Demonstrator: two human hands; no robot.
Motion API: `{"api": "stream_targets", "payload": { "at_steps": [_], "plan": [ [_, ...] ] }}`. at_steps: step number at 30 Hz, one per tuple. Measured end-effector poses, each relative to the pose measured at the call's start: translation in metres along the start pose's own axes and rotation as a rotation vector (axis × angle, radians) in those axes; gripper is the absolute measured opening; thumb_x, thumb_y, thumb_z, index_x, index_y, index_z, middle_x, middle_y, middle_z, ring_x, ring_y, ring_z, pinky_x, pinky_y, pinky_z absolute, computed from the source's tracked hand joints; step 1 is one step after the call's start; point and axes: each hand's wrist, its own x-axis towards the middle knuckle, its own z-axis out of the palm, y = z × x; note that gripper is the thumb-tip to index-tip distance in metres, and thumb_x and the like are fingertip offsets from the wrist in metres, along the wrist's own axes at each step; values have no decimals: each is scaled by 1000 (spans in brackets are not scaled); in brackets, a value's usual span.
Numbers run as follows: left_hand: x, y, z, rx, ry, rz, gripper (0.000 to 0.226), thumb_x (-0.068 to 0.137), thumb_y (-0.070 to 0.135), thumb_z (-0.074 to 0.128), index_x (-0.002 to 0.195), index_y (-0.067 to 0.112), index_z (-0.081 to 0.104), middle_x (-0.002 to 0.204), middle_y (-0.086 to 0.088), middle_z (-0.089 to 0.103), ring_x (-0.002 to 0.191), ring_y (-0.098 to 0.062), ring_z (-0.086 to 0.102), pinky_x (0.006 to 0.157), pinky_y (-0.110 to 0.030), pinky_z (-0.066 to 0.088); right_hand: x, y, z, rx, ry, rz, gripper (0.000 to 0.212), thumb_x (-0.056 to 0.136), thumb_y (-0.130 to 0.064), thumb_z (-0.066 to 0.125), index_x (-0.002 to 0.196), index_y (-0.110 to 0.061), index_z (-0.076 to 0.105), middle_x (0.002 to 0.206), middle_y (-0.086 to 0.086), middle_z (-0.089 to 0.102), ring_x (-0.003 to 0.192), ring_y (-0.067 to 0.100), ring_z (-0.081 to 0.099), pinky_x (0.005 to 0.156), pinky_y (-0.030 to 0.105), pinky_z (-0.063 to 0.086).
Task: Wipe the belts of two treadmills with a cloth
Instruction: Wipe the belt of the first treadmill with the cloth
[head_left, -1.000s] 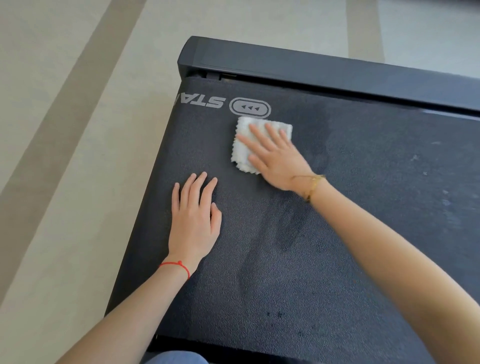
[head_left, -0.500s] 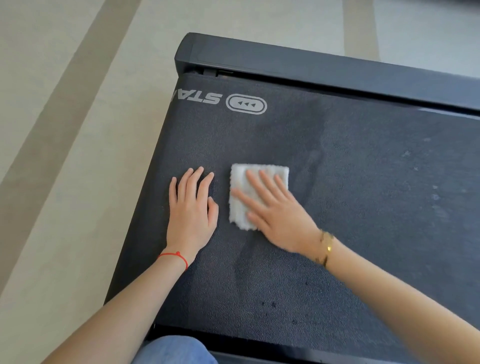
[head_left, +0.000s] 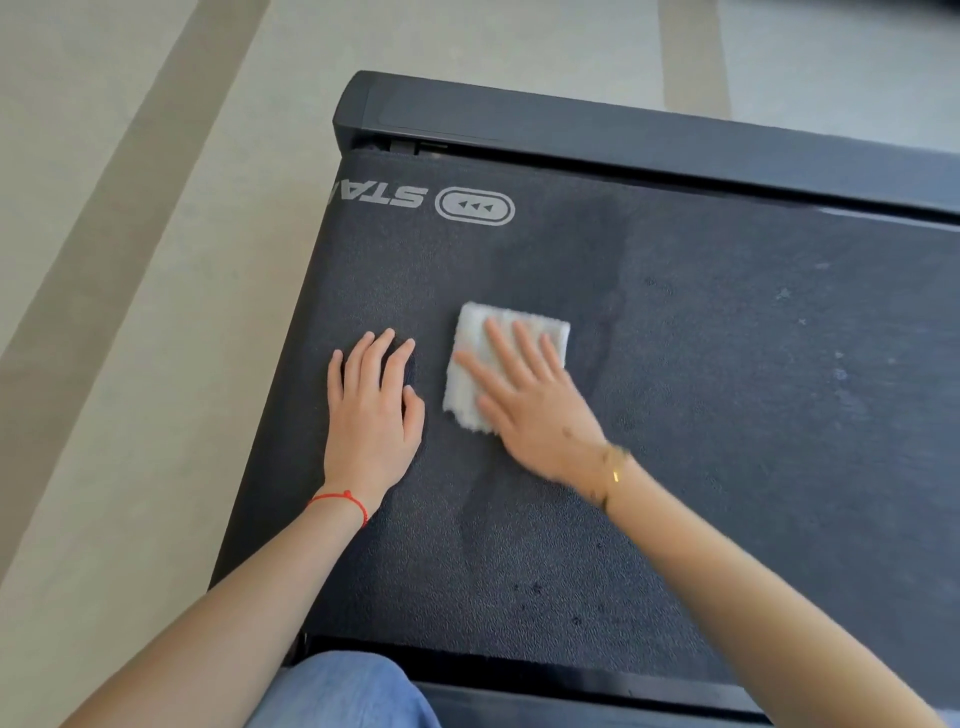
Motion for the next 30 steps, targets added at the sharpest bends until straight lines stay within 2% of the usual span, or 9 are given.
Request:
{"api": "stream_targets", "payload": {
  "at_steps": [5,7,10,12,15,20,23,27,30],
  "plan": [
    [-1,-1,1,10,-10,2,46,99,14,48,145,10,49,153,-13,43,146,-32,34,123,-56,20,-23,46,-9,-25,-15,-14,53,106,-38,19,158,-30,13,166,9,7,151,36,7,123,50,6],
    [0,-2,2,14,-13,-6,46,99,16,49,145,12,49,153,-12,43,146,-32,35,123,-56,19,9,97,-24,-54,23,224,52,107,-34,23,157,-25,15,164,16,7,149,42,10,120,54,10],
    [1,-2,4,12,-18,-15,45,99,18,48,144,12,50,153,-13,44,145,-33,36,123,-57,20,50,136,-42,142,22,576,52,106,-40,23,157,-36,12,166,10,-3,151,38,-5,122,51,-4],
    [2,-3,4,12,-21,-18,45,99,19,47,143,12,50,152,-14,45,144,-34,37,122,-58,21,62,116,-36,119,26,560,53,106,-39,25,157,-33,14,165,13,-1,150,41,-3,120,54,-4],
    [1,-3,4,17,-14,-15,44,99,18,43,143,11,50,151,-13,45,144,-33,37,122,-58,22,42,54,-15,-13,57,220,53,105,-33,28,157,-24,21,163,19,12,147,46,11,118,56,7],
    [0,-2,3,33,-8,4,47,99,19,38,144,10,48,152,-13,44,145,-33,36,122,-57,21,0,27,-6,56,-26,-36,52,106,-42,20,157,-35,13,166,3,7,152,32,0,124,47,-1],
    [0,-4,5,28,-17,-9,45,100,16,46,145,11,49,153,-14,44,145,-34,36,122,-59,21,40,81,-20,13,30,175,53,107,-35,27,158,-25,16,165,11,8,151,39,7,122,50,6],
    [1,-3,6,31,-16,-17,45,99,18,44,143,12,49,152,-13,44,144,-33,36,122,-58,21,113,116,-40,220,35,602,65,106,-41,24,158,-12,-4,165,11,-7,151,35,-8,122,46,-7],
    [2,-2,3,33,-14,-20,48,97,22,38,142,12,50,151,-13,45,144,-33,37,122,-57,21,134,81,-34,215,24,532,66,106,-40,22,157,-5,-3,165,14,-8,151,36,-9,122,47,-7]
  ]
}}
